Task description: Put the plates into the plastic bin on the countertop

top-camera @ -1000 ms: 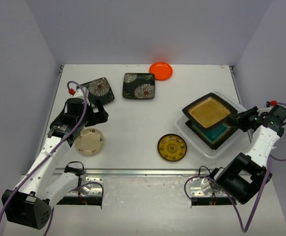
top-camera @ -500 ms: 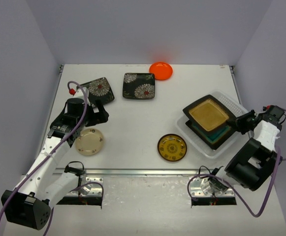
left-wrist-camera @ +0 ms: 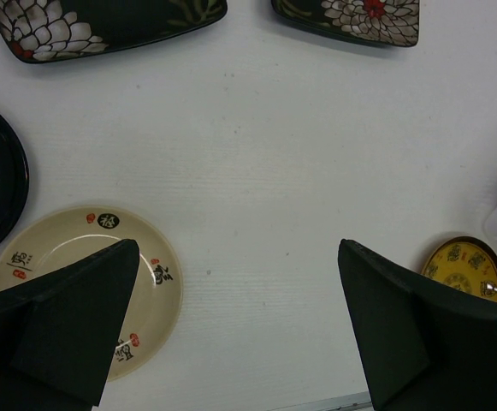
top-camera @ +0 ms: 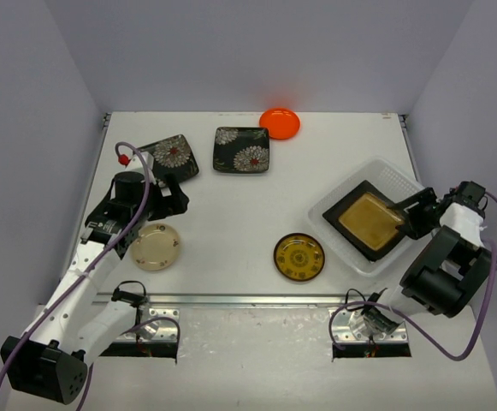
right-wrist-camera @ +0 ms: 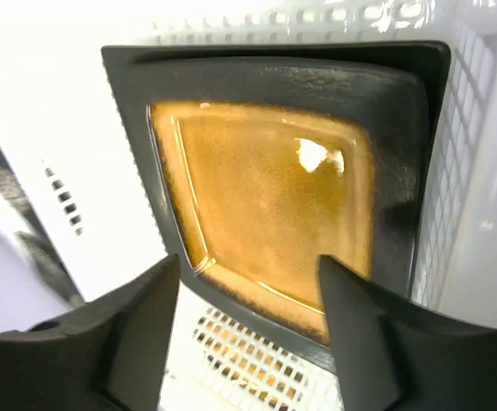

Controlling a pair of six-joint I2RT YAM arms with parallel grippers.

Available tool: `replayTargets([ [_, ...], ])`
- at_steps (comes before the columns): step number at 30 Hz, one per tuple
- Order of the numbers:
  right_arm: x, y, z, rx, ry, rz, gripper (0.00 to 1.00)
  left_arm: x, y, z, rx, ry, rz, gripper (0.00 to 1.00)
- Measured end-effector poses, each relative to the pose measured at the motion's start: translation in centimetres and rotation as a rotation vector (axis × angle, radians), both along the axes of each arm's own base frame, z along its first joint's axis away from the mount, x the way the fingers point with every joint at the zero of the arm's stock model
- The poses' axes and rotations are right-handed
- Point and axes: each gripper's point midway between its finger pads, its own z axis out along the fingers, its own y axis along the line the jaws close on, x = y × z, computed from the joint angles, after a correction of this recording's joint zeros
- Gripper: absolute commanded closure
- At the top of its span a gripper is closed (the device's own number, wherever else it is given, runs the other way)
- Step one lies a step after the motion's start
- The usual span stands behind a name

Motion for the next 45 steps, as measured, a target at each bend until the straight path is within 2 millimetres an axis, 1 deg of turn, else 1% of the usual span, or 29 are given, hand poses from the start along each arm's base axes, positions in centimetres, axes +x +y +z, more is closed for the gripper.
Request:
replayTargets([
  [1,0.1,-0.2,0.2,-0.014,0.000,0.000,0.30,0.0,0.0,0.0,0.000,0.000,0.000,0.00],
  [3,0.0,-0.4,0.5,-0.034,0.003,-0.004,0.21,0.0,0.0,0.0,0.000,0.000,0.000,0.00],
  [5,-0.1,-0.3,0.8,-0.043,0.004,-0.002,0.06,0.0,0.0,0.0,0.000,0.000,-0.001,0.00],
  [7,0.1,0.2,1.4,-0.053,0.001,0.021,0.01,0.0,0.0,0.0,0.000,0.000,-0.001,0.00],
  [9,0.9,1.4,2.7,-0.085,-0.018,0.085,0.01,0.0,-0.1,0.0,0.000,0.000,-0.002,0.00],
  [10,1.4,2.3,3.6,-0.111,-0.032,0.132,0.01,0.0,-0.1,0.0,0.000,0.000,-0.002,0.00],
  [11,2.2,3.5,4.8,-0.141,-0.064,0.188,0.01,0.0,-0.1,0.0,0.000,0.000,-0.002,0.00],
  [13,3.3,6.4,7.8,-0.207,-0.157,0.305,0.01,0.0,-0.2,0.0,-0.003,0.002,-0.007,0.00],
  [15,3.5,8.8,10.9,-0.264,-0.254,0.392,0.01,0.0,-0.4,-0.4,-0.009,0.019,-0.018,0.00],
  [17,2.5,10.7,13.9,-0.307,-0.355,0.441,0.01,0.2,-0.9,-1.2,-0.024,0.052,-0.029,0.00],
  [19,1.2,12.9,17.1,-0.314,-0.495,0.487,0.01,0.5,-1.8,-2.2,-0.064,0.100,-0.047,0.00],
  [20,0.6,14.0,18.3,-0.297,-0.574,0.513,0.01,0.9,-2.4,-2.5,-0.094,0.116,-0.053,0.00],
  [22,-1.0,16.8,19.5,-0.209,-0.715,0.566,0.01,2.1,-3.6,-3.4,-0.155,0.157,-0.054,0.00],
  [23,-1.9,18.1,19.5,-0.153,-0.767,0.602,0.01,2.9,-4.2,-3.7,-0.192,0.172,-0.049,0.00],
  [25,-3.3,19.9,18.3,-0.052,-0.763,0.651,0.01,5.0,-5.7,-4.3,-0.282,0.201,-0.021,0.00],
  [28,-4.4,21.2,16.9,0.015,-0.719,0.684,0.01,7.9,-7.8,-5.5,-0.399,0.217,0.061,0.00],
  [30,-5.1,21.5,16.8,0.015,-0.710,0.694,0.01,9.3,-8.9,-6.6,-0.448,0.234,0.148,0.00],
  [33,-5.9,21.4,17.0,-0.037,-0.706,0.695,0.01,11.8,-11.0,-8.1,-0.476,0.245,0.285,0.00],
  [34,-6.1,21.2,17.0,-0.066,-0.700,0.692,0.01,13.0,-11.6,-8.6,-0.487,0.249,0.336,0.00],
  [36,-6.3,20.8,17.1,-0.124,-0.689,0.695,0.01,16.1,-12.7,-9.6,-0.510,0.237,0.428,0.00],
  [38,-6.1,20.5,17.1,-0.176,-0.666,0.703,0.01,19.0,-13.1,-11.1,-0.526,0.222,0.509,0.00],
  [41,-5.4,20.9,16.7,-0.235,-0.601,0.761,0.01,21.6,-12.8,-13.8,-0.524,0.212,0.609,0.01],
  [42,-5.2,21.2,16.5,-0.251,-0.585,0.787,0.01,22.3,-12.8,-14.4,-0.530,0.205,0.634,0.05],
  [44,-4.9,21.7,15.5,-0.283,-0.528,0.833,0.01,23.8,-12.8,-13.6,-0.547,0.166,0.656,0.10],
  [45,-4.8,21.9,15.1,-0.293,-0.508,0.850,0.01,24.3,-12.9,-13.4,-0.556,0.156,0.664,0.14],
])
